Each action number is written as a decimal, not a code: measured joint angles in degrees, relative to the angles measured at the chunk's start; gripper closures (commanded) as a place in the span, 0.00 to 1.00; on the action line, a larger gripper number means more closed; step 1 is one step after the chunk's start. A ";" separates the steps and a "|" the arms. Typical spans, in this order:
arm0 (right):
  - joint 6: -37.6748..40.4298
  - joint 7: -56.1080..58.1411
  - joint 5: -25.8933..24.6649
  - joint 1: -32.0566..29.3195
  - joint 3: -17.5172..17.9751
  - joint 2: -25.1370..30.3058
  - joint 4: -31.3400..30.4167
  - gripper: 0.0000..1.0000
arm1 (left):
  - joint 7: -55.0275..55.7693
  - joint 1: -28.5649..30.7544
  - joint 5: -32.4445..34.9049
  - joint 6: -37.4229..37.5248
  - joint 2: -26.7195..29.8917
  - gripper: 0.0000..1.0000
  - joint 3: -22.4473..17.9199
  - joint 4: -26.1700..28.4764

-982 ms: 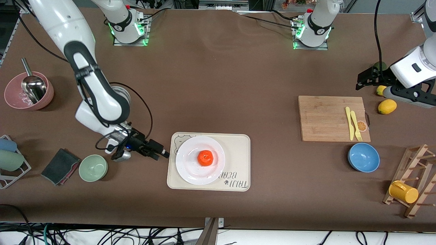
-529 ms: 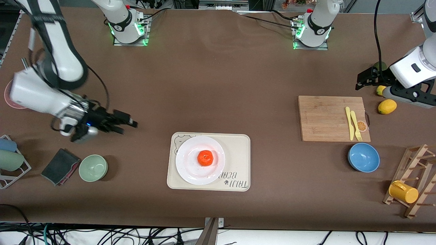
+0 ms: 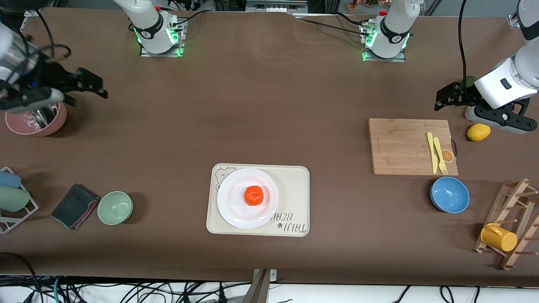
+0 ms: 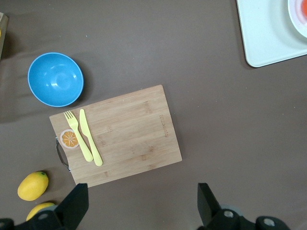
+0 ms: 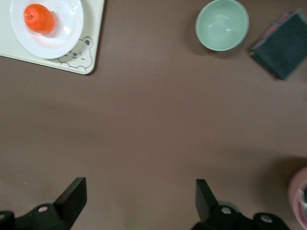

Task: Place orange and plate with both arms

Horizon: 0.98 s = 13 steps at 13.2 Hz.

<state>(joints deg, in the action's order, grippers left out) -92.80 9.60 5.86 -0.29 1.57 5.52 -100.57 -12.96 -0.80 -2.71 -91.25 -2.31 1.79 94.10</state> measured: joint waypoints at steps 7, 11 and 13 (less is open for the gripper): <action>6.54 -2.79 -4.89 0.03 -0.23 -0.61 6.29 0.00 | 0.00 0.00 0.00 0.00 -0.27 0.00 0.00 0.00; 6.54 -2.87 -4.89 0.17 -0.23 -0.84 6.46 0.00 | 0.00 0.00 0.00 0.00 -0.33 0.00 0.00 0.00; 6.65 -2.93 -4.89 0.31 -0.23 -1.07 7.75 0.00 | 0.00 0.00 0.00 0.00 -0.33 0.00 0.00 0.00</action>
<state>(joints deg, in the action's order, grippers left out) -86.15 6.67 0.98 0.01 1.34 4.45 -92.82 -12.97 -0.80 -2.71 -91.25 -2.64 1.79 94.10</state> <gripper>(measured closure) 0.000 0.000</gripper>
